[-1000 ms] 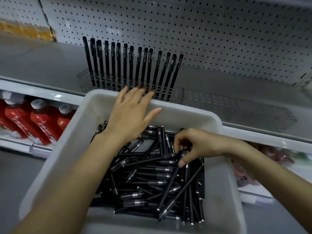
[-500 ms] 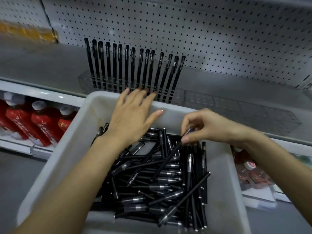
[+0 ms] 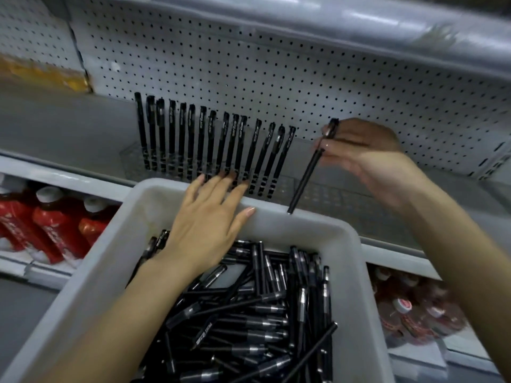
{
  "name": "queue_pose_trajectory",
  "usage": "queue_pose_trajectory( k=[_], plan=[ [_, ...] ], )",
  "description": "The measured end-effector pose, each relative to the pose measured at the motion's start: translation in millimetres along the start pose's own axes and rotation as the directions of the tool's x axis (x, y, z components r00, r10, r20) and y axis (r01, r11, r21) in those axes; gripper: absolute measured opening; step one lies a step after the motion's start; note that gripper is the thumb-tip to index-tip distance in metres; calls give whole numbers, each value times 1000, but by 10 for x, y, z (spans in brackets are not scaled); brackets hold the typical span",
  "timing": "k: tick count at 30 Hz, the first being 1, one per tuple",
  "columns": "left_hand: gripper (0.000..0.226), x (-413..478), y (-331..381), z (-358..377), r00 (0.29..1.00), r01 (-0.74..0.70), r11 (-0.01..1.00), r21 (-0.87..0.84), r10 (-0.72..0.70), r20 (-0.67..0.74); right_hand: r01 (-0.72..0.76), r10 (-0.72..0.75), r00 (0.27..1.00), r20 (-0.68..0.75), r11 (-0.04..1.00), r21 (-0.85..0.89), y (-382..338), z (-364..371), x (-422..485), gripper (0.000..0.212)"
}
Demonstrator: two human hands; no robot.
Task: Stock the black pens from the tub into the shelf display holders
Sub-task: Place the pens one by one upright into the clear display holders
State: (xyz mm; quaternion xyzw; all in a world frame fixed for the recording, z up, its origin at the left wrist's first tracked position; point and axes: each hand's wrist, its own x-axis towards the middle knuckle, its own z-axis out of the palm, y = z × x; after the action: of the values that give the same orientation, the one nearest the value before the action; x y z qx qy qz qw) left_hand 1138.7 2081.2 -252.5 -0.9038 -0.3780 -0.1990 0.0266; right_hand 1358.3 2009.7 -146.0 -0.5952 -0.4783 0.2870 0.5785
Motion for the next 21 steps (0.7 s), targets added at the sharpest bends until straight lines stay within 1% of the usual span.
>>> queue_pose_trajectory(
  k=[3,5,8,13,18,21],
  plan=[
    [70,4,2,5,1000,8,1000,4,-8,3,68,-59,985,-161,996,51,2,22,119,19],
    [68,1,8,12,1000,14,1000,9,-14,8,111,-92,970,-226,991,71,14,40,175,19],
    [70,-2,16,11,1000,17,1000,11,-17,11,165,-165,948,-272,986,-23,53,81,248,21],
    [68,-4,23,16,1000,21,1000,15,-22,15,173,-235,945,-229,950,-261,165,163,312,26],
    [63,-5,21,33,1000,25,999,20,-25,9,121,-168,970,-175,960,-253,224,209,340,25],
    [67,-4,22,31,1000,22,1000,14,-22,3,118,-164,978,-128,945,-306,252,234,352,24]
  ],
)
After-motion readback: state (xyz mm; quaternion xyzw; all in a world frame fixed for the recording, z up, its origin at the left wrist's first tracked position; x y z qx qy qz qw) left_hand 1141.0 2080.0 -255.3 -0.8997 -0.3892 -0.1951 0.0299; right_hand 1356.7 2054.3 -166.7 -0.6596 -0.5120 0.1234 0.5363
